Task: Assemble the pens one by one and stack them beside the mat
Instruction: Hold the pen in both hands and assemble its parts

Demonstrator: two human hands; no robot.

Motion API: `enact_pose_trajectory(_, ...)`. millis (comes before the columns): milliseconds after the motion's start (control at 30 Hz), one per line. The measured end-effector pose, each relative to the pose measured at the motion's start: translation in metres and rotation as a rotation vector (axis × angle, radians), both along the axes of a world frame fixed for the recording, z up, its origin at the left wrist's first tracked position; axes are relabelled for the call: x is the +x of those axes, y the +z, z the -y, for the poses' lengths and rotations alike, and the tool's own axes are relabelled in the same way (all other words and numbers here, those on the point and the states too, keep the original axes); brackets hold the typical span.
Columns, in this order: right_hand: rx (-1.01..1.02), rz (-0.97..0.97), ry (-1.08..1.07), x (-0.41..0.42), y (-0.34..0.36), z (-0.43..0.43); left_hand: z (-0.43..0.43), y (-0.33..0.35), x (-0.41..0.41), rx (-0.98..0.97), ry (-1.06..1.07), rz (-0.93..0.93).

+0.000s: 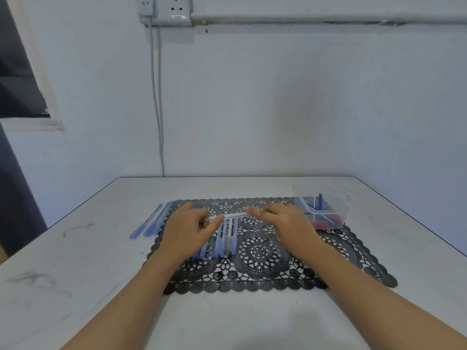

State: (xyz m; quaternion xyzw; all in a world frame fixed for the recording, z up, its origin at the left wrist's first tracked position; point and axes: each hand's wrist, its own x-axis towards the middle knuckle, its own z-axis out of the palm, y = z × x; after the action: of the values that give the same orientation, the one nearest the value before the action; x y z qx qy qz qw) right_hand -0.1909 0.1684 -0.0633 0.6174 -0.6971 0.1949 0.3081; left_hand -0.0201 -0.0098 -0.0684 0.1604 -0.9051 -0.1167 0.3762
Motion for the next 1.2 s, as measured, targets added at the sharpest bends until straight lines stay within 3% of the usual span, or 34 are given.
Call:
enact_pose_trajectory(533,-0.150,0.115,0.019,0.011,-0.002,0.003,-0.004,0.000,-0.002,-0.037,-0.009,-0.017)
enact_pose_trajectory(667,-0.260,0.198,-0.140,0.013,-0.003,0.003,-0.004,0.001,-0.002,-0.042,-0.009,-0.045)
enact_pose_trajectory(833,-0.259,0.133,-0.372,0.014,0.000,0.000,-0.004,0.001,-0.002,-0.058,-0.010,-0.071)
enact_pose_trajectory(1200,-0.388,0.242,-0.131,0.026,-0.004,0.005,-0.013,0.005,-0.003,-0.145,-0.024,-0.121)
